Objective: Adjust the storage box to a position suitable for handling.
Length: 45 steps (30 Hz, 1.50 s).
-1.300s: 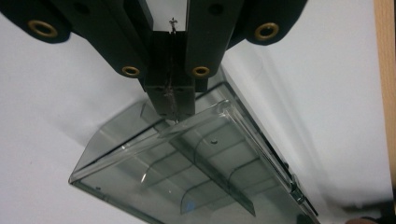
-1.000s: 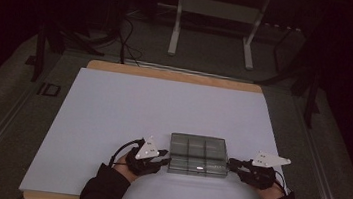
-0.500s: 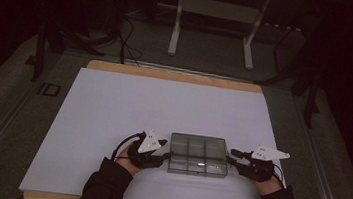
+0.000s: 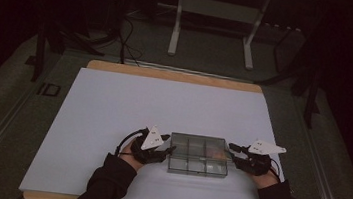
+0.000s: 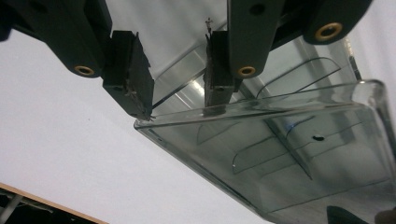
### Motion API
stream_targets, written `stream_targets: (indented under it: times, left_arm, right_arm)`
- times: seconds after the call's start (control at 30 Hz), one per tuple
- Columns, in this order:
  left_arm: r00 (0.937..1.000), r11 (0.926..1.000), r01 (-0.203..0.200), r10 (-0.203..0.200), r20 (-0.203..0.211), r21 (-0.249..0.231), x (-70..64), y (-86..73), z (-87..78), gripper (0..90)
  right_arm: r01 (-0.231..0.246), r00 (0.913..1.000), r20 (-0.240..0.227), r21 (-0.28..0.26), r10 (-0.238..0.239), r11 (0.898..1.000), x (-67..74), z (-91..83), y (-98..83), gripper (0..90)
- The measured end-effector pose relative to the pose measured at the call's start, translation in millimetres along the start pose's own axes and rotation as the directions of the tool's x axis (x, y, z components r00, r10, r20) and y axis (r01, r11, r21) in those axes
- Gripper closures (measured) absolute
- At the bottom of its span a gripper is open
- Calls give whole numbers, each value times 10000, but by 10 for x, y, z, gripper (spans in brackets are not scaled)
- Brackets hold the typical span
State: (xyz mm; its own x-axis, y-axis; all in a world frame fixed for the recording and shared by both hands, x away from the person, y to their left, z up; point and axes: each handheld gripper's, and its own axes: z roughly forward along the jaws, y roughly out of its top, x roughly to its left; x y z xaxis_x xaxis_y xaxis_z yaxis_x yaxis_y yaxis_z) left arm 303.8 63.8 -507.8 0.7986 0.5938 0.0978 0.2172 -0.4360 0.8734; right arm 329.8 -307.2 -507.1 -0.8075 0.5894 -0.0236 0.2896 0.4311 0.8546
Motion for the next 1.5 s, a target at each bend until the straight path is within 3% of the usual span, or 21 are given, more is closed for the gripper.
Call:
stream_targets:
  times: [0.27,1.07,1.5]
  left_arm:
    - [10000,9999,25,-25,7,-129,19,18,68,600]
    - [9984,9992,51,-74,-561,-402,116,116,122,732]
    - [9947,9983,372,-413,-938,-449,177,150,196,773]
  right_arm:
    - [52,9999,107,11,-52,10000,-30,23,31,649]
    - [36,9991,425,-211,-27,9998,-72,100,156,741]
    - [-214,9973,692,-277,233,9994,-110,148,197,757]
